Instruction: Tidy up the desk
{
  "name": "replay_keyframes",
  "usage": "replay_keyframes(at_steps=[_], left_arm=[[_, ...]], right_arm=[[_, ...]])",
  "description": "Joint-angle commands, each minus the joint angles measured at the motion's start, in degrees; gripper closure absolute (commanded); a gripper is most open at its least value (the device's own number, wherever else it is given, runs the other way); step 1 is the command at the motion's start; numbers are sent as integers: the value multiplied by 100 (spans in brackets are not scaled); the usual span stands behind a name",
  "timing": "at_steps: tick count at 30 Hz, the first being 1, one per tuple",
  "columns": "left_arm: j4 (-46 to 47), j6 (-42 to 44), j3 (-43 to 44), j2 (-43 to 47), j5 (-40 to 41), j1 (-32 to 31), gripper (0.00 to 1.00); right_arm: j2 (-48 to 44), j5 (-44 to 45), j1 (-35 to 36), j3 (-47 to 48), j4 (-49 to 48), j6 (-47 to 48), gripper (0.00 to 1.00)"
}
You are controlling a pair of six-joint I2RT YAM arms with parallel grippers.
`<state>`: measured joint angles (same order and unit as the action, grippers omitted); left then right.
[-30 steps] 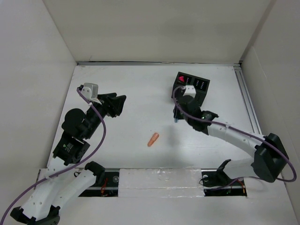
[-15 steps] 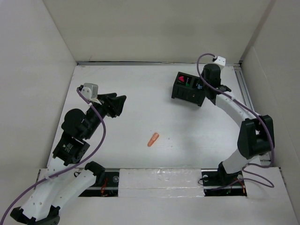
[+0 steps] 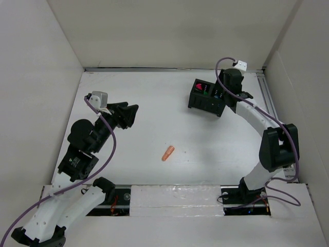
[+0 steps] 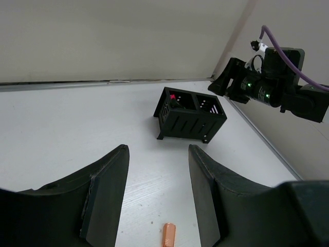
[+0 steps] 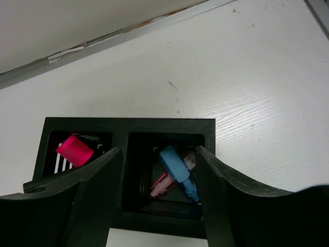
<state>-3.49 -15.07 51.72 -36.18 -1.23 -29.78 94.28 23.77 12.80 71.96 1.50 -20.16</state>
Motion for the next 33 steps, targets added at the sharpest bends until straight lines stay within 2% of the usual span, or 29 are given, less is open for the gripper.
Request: replay_keyframes(at_steps=[1, 3, 4, 5, 9, 10, 12, 13, 14, 17, 18, 21, 24, 33], left_arm=[[208, 48, -40, 6, -17, 25, 54], [191, 39, -40, -11, 0, 25, 54], [190, 48, -40, -3, 9, 25, 54], [182, 39, -31, -3, 9, 25, 54], [217, 31, -66, 59, 35, 25, 54], [208, 39, -57, 50, 44, 25, 54], [191, 30, -40, 33, -8, 25, 54], [208, 30, -48, 32, -61, 25, 54], [208, 30, -40, 32, -52, 25, 54], [191, 22, -40, 15, -8, 25, 54], [182, 22, -31, 24, -17, 25, 54], [208, 30, -57, 41, 9, 25, 54], [164, 22, -22, 6, -8, 25, 54], [208, 39, -57, 6, 18, 25, 54]], right_arm=[[-357, -74, 249, 117, 105, -119, 37], [-848, -240, 660, -416, -78, -233, 62], [-1015, -346, 828, -664, -410, -260, 78], [-1269, -477, 1004, -892, -579, -295, 99], [-1482, -1136, 1979, -1745, -494, -418, 100], [-1483, -1207, 2416, -1834, -414, -410, 100], [-1352, -1600, 2832, -1931, -169, -305, 91], [-1273, -1751, 3199, -1914, 68, -269, 83], [-1176, -1866, 3385, -1879, 235, -251, 66], [-850, -1929, 3974, -1721, 877, -225, 43], [-815, -1998, 4063, -1738, 983, -225, 40], [-823, -2244, 4239, -1931, 1001, -321, 35], [-823, -2577, 4301, -2115, 1011, -374, 35], [-131, -2571, 4363, -2267, 431, -471, 33]])
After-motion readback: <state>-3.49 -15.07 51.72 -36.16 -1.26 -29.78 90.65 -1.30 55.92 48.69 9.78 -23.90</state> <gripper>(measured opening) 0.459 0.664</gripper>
